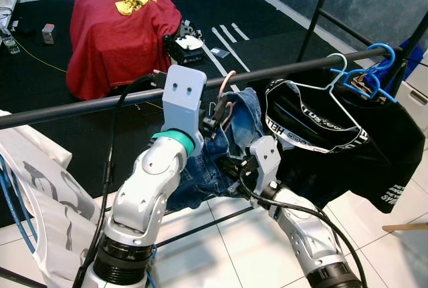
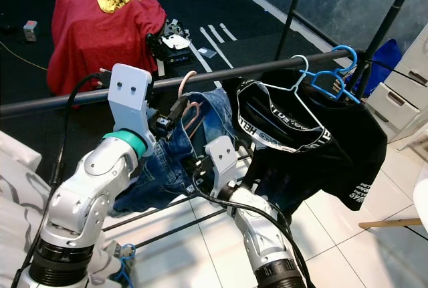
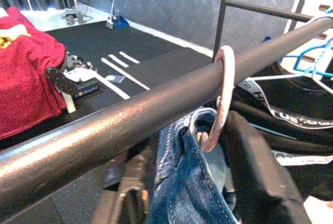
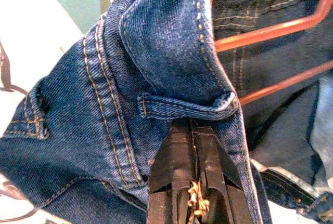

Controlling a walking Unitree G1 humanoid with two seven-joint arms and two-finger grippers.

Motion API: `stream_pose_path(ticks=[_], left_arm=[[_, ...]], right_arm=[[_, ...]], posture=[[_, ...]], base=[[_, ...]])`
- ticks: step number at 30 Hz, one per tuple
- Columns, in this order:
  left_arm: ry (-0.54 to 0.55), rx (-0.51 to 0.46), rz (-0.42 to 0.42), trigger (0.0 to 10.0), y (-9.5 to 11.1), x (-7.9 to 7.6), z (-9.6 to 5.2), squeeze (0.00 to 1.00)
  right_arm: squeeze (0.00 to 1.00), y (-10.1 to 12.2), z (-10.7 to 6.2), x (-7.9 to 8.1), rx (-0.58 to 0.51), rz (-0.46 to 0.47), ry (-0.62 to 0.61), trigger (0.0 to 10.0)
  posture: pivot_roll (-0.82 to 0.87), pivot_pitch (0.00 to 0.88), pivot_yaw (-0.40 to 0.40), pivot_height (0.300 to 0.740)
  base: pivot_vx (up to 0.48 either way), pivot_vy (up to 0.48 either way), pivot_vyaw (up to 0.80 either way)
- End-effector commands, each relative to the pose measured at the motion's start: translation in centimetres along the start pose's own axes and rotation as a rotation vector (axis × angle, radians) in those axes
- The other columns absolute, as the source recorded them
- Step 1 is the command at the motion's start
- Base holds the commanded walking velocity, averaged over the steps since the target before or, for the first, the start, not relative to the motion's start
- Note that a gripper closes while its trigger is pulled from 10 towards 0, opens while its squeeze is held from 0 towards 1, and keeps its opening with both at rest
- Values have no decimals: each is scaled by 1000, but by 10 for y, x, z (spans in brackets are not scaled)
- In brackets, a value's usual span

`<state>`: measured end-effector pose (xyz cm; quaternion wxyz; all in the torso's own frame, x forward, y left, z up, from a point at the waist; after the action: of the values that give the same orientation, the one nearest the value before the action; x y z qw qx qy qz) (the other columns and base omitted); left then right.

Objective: Hang hanger

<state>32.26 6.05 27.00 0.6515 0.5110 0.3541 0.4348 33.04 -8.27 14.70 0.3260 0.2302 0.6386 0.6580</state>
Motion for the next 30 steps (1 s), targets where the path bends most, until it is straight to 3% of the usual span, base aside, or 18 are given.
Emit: stream_pose_path(ticks=[1, 2, 3, 16, 21, 24, 25, 27, 28, 29, 30], left_arm=[[-13, -12, 0, 4196, 0, -7, 3, 0], [-13, -12, 0, 4196, 0, -7, 3, 0], [-28, -11, -13, 0, 0, -12, 5, 0], [-72, 7, -29, 0, -3, -23, 8, 0], [-75, 15, 12, 0, -3, -20, 6, 0], [-91, 6, 45, 0, -1, -17, 3, 0], [-213, -57, 29, 0, 13, -16, -6, 0], [-213, -57, 29, 0, 13, -16, -6, 0], [-321, -118, 15, 10000, 28, -13, -14, 0], [-321, -118, 15, 10000, 28, -13, -14, 0], [-399, -172, 0, 10000, 40, -10, -19, 0]], right_arm=[[0, -2, 1, 1, 7, -2, 9, 10000], [0, -2, 1, 1, 7, -2, 9, 10000], [0, -2, 2, 0, 6, -4, 7, 10000], [0, -2, 0, -3, 6, -6, -11, 10000], [0, -1, -1, -5, 4, -17, -22, 10000], [0, 5, -2, -8, -12, -32, -28, 10000], [0, 31, -5, -9, -87, -92, -17, 10000], [0, 31, -5, -9, -87, -92, -17, 10000], [0, 62, -11, -8, -172, -141, 10, 10000], [0, 62, -11, -8, -172, -141, 10, 10000], [0, 86, -19, -4, -236, -168, 50, 10000]], posture=[[-93, 109, 51, 740], [-93, 109, 51, 740], [-98, 107, 52, 740], [-99, 114, 55, 740], [-99, 117, 55, 740], [-95, 120, 53, 740], [-98, 127, 51, 740], [-98, 127, 51, 740], [-113, 131, 53, 740], [-113, 131, 53, 740], [-116, 132, 53, 740]], base=[[0, 0, 0], [0, 0, 0], [0, 0, 0], [0, 0, 0], [0, 0, 0], [0, 0, 0], [0, 0, 0], [0, 0, 0], [0, 0, 0], [0, 0, 0], [0, 0, 0]])
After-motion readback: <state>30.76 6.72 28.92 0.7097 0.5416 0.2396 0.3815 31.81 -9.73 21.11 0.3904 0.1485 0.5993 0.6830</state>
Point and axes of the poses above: a point about 5 cm out from each wrist's last joint towards the gripper, its own z axis pointing out of the wrist towards the gripper, its own y axis along the axis of the wrist's last joint, x = y × z, the point moved 1 cm from there along z, pointing out of the wrist towards the gripper, and after that the axes turned 4 degrees about -z, right-handed, at the moved point
